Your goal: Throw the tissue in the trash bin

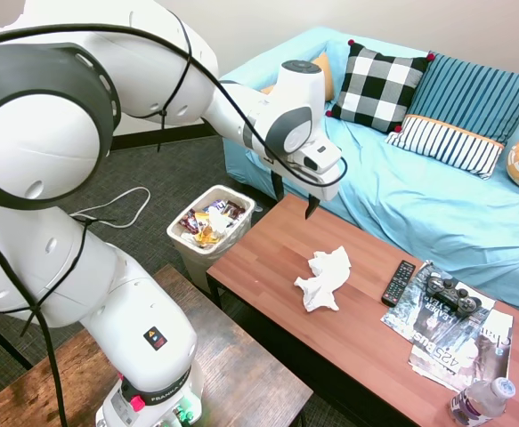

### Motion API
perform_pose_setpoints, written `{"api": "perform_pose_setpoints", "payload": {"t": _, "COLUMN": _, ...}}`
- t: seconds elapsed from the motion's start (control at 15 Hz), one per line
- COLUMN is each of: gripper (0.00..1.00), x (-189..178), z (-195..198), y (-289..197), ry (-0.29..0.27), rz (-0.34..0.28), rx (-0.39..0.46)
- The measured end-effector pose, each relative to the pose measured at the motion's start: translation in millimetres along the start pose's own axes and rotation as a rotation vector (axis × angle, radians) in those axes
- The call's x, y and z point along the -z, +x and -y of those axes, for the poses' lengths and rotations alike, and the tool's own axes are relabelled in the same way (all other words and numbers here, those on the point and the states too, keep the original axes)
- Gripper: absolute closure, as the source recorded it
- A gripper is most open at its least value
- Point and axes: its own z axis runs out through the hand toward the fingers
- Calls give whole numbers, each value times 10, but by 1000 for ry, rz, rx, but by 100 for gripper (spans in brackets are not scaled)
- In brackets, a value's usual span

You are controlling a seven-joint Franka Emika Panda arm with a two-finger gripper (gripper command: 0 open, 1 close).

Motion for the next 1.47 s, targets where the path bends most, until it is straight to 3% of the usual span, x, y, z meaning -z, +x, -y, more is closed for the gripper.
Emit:
{"api": "perform_pose_setpoints", "payload": {"t": 0.27, "gripper": 0, "x": -84, "z": 113, "y": -13, "ry": -3, "rz": -11, "rx": 6}}
{"api": "perform_pose_setpoints", "payload": {"t": 0.4, "gripper": 0, "x": -297, "z": 215, "y": 28, "ry": -12, "rz": -35, "rx": 6}}
{"api": "perform_pose_setpoints", "payload": {"t": 0.6, "gripper": 0, "x": -828, "z": 156, "y": 375, "ry": -64, "rz": -72, "rx": -59}}
{"api": "perform_pose_setpoints", "payload": {"t": 0.93, "gripper": 0, "x": -1646, "z": -13, "y": 873, "ry": -128, "rz": -18, "rx": -137}}
{"api": "perform_pose_setpoints", "payload": {"t": 1.47, "gripper": 0, "x": -2479, "z": 0, "y": 1052, "ry": -165, "rz": 55, "rx": -130}}
